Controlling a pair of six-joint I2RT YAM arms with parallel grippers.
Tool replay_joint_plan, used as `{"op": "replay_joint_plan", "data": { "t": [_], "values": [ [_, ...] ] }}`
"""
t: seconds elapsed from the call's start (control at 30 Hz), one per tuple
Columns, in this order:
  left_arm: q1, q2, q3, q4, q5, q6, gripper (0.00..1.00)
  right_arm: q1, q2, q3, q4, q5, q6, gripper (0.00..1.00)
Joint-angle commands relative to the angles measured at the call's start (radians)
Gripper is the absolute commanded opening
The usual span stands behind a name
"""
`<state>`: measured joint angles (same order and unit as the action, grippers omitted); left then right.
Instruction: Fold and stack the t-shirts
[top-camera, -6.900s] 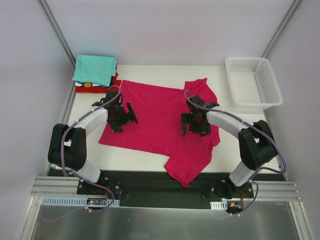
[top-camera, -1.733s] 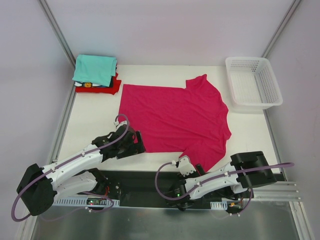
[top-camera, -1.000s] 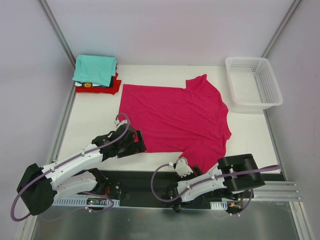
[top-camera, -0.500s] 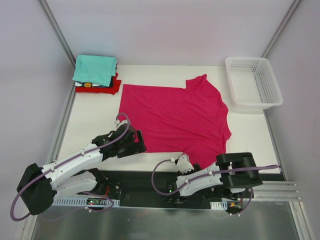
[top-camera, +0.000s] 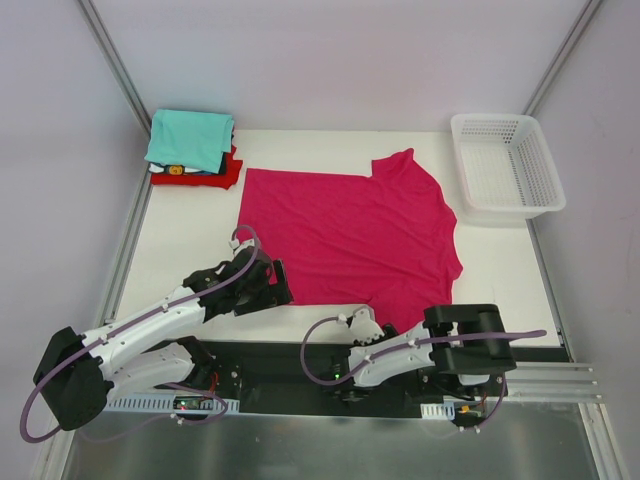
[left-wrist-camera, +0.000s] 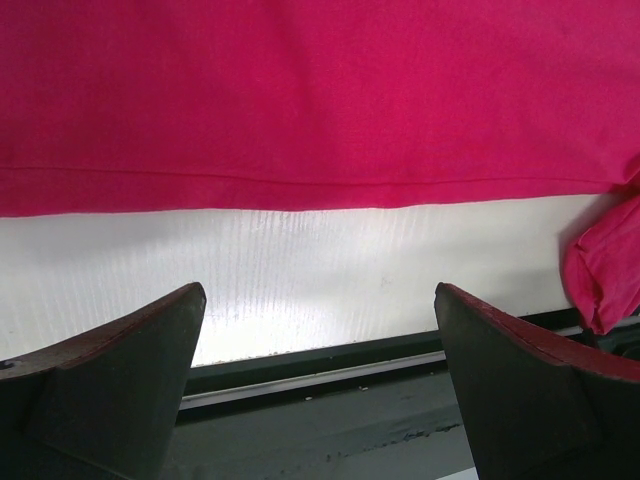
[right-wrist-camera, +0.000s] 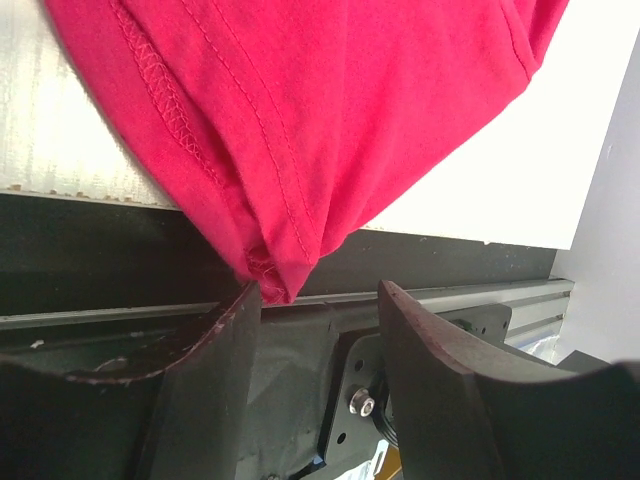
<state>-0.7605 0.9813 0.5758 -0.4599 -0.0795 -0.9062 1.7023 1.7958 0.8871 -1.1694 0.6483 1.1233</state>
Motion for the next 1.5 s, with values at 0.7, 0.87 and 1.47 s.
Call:
{"op": "replay_joint_plan", "data": {
  "t": [0.7,0.87,1.47],
  "values": [
    [-0.013,-0.023,0.036,-0.033,-0.006,-0.01,0.99,-0.03,0.016,-0.019,0.123,-0.059,-0.042,0.11],
    [-0.016,-0.02,0.041,-0.031,-0.005,-0.01,0.99,-0.032,0.008,-0.02,0.12,-0.055,-0.036,0.01],
    [-0.028,-0.016,0.045,-0.034,-0.005,-0.017,0.99,-0.059,-0.027,0.116,0.007,0.031,-0.063,0.01]
  ]
}}
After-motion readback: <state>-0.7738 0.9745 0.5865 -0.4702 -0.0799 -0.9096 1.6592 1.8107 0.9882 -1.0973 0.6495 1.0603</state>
